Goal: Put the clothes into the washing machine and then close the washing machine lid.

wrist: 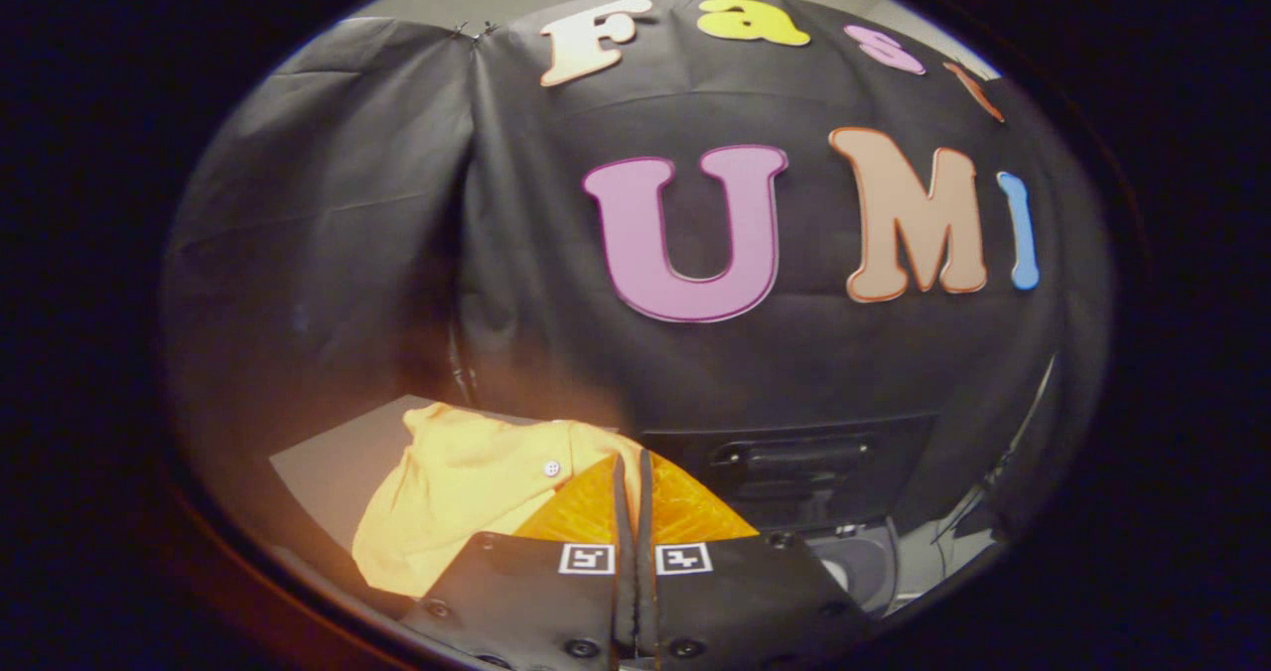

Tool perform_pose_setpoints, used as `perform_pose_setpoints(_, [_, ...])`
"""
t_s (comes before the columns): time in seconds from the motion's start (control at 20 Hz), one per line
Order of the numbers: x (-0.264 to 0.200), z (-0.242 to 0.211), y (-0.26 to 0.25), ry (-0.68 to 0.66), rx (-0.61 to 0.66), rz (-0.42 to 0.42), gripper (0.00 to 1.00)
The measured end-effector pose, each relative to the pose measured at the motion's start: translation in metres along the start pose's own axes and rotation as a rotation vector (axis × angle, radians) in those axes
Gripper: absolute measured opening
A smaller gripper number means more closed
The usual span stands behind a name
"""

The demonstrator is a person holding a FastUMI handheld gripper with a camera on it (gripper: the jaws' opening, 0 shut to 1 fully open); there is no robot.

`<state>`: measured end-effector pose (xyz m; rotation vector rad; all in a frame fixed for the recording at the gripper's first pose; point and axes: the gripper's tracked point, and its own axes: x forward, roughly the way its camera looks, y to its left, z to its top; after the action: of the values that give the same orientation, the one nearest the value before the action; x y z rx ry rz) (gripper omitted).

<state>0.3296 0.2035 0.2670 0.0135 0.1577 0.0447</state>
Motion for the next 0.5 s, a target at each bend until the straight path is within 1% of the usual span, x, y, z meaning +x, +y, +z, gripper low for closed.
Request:
perform_pose_setpoints(0.15, [0.001,0.002,-0.034,-0.032,-0.006,-0.086,0.01])
perform_pose_setpoints(0.35, [0.001,0.008,-0.079,-0.083,-0.041,-0.225,0.01])
perform_pose_setpoints(0.5, [0.001,0.002,-0.102,-0.082,-0.031,-0.272,0.01])
